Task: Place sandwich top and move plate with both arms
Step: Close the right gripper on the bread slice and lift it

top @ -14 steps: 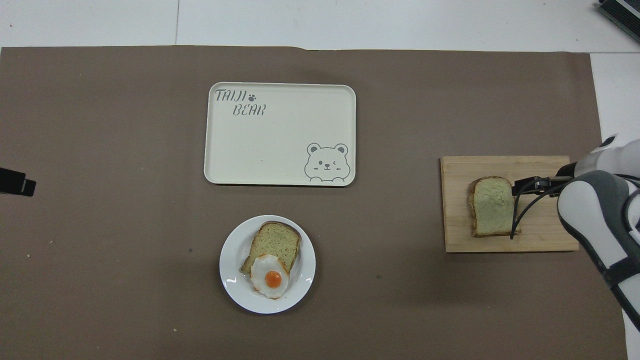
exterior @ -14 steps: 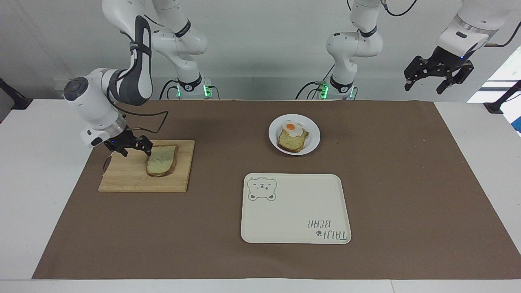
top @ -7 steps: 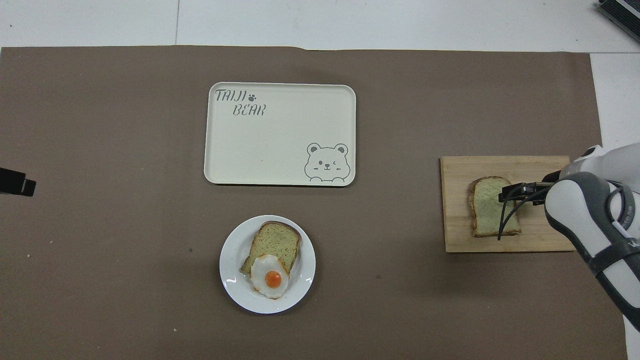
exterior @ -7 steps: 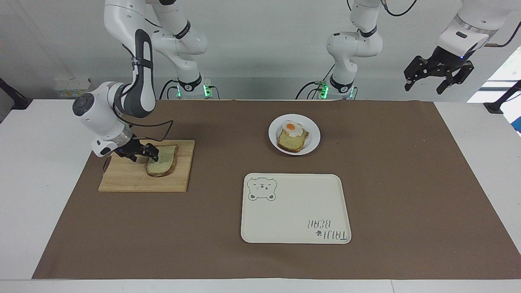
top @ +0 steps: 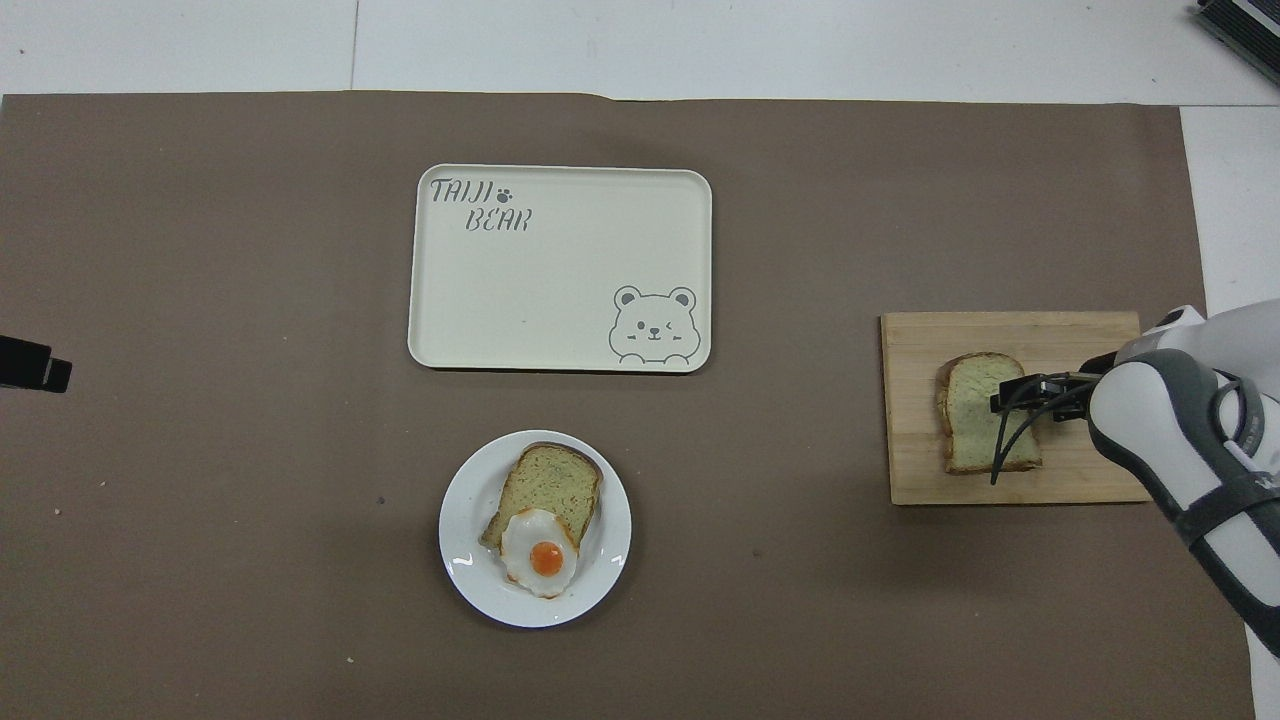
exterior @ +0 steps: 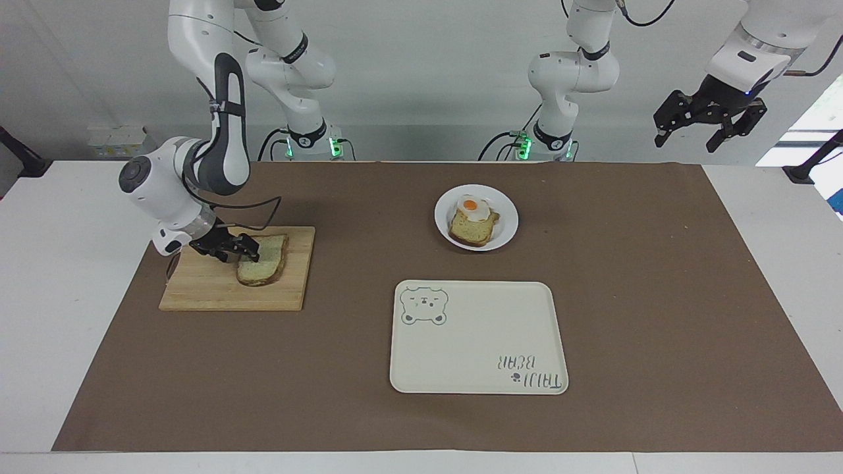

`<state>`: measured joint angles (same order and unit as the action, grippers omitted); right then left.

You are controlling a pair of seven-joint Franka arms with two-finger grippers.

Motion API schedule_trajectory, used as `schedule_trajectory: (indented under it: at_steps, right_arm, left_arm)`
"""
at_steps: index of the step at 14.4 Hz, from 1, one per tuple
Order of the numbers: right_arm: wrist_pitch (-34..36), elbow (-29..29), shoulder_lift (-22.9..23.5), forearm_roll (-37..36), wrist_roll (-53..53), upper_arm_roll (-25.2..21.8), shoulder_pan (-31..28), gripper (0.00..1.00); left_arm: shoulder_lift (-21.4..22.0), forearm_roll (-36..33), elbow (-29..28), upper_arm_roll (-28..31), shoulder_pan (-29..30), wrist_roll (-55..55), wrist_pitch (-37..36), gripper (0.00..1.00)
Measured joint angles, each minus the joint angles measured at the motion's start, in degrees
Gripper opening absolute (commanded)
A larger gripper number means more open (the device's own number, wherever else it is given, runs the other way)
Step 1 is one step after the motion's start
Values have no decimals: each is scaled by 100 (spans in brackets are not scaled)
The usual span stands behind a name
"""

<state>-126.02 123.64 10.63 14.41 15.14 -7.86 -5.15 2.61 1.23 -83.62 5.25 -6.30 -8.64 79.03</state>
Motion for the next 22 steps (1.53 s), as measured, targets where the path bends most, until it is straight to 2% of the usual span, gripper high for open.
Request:
schedule_trajectory:
  at_steps: [1,18,22]
  right_arm:
    - [0,4,0,7,0,1,0,0]
    - [7,-7,-44,69,0,7,-3,0]
    - [309,-278,-43,69,0,8,-3,0]
  left_arm:
    - [0,0,0,0,0,0,0,100]
    - [0,0,0,0,0,0,0,100]
    - [0,0,0,0,0,0,0,100]
